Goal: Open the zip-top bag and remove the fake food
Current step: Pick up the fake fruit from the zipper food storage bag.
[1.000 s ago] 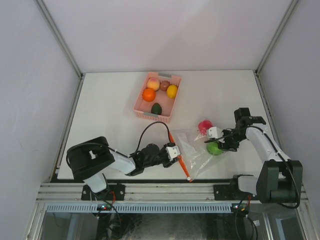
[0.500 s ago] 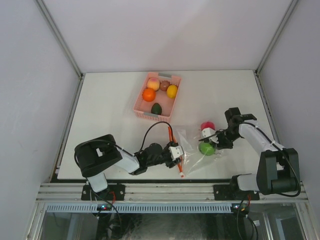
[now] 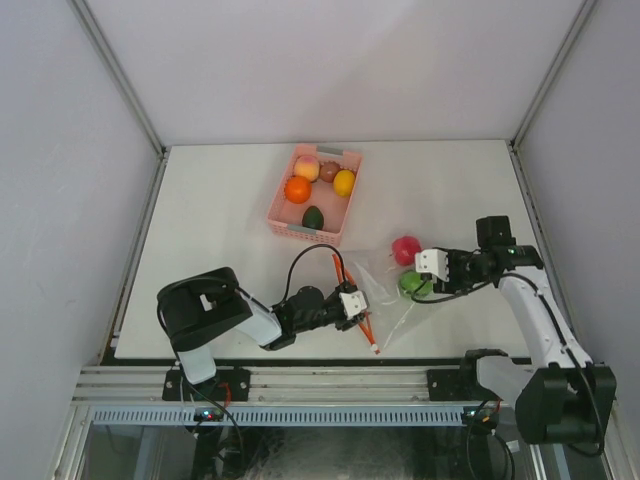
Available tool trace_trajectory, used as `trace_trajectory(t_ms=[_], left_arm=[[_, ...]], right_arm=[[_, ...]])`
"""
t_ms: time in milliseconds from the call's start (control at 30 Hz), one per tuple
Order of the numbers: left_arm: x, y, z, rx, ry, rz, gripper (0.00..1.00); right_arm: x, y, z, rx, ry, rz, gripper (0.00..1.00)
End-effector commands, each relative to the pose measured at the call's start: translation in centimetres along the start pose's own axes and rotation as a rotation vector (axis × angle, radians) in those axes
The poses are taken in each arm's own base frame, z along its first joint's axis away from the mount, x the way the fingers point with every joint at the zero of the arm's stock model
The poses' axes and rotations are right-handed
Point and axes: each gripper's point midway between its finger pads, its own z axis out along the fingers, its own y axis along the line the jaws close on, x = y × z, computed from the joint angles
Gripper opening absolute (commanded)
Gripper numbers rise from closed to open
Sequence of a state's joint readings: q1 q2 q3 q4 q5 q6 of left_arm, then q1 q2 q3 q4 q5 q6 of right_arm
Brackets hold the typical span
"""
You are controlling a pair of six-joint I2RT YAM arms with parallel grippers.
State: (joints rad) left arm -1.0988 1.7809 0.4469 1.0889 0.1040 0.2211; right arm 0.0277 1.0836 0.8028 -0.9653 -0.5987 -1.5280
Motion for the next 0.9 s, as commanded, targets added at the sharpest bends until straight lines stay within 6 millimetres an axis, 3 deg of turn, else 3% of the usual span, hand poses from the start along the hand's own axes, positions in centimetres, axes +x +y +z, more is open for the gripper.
trace_trajectory(t_ms=[0, 67, 267, 533, 767, 867], left_arm=[[-1.5, 1.0, 0.2, -0.037, -0.068, 0.023, 0.53], [-1.3, 1.0, 0.1, -0.037, -0.067, 0.023, 0.53], [-1.3, 1.1, 0.1, -0.033, -0.068, 0.023, 0.53], [-1.2, 1.4, 0.2, -0.023, -0.071, 0.022, 0.53], [-1.2, 1.7, 0.8, -0.008, -0.072, 0.013, 0.6], [-1.3, 1.9, 1.1, -0.011, -0.075, 0.012, 0.63]], right_arm=[[-2.7, 0.2, -0.6, 0.048, -0.133, -0.115, 0.56], [-3.1, 0.4, 0.1, 0.04, -0.149, -0.155, 0.59], [-0.7, -0.6, 2.0, -0.005, -0.011, -0.204, 0.58], [0.7, -0.3, 3.2, -0.109, 0.04, -0.237, 0.56], [0.3, 0.8, 4.7, -0.203, 0.037, -0.233, 0.44], [0.1, 1.0, 5.2, -0.229, 0.034, -0.228, 0.34]])
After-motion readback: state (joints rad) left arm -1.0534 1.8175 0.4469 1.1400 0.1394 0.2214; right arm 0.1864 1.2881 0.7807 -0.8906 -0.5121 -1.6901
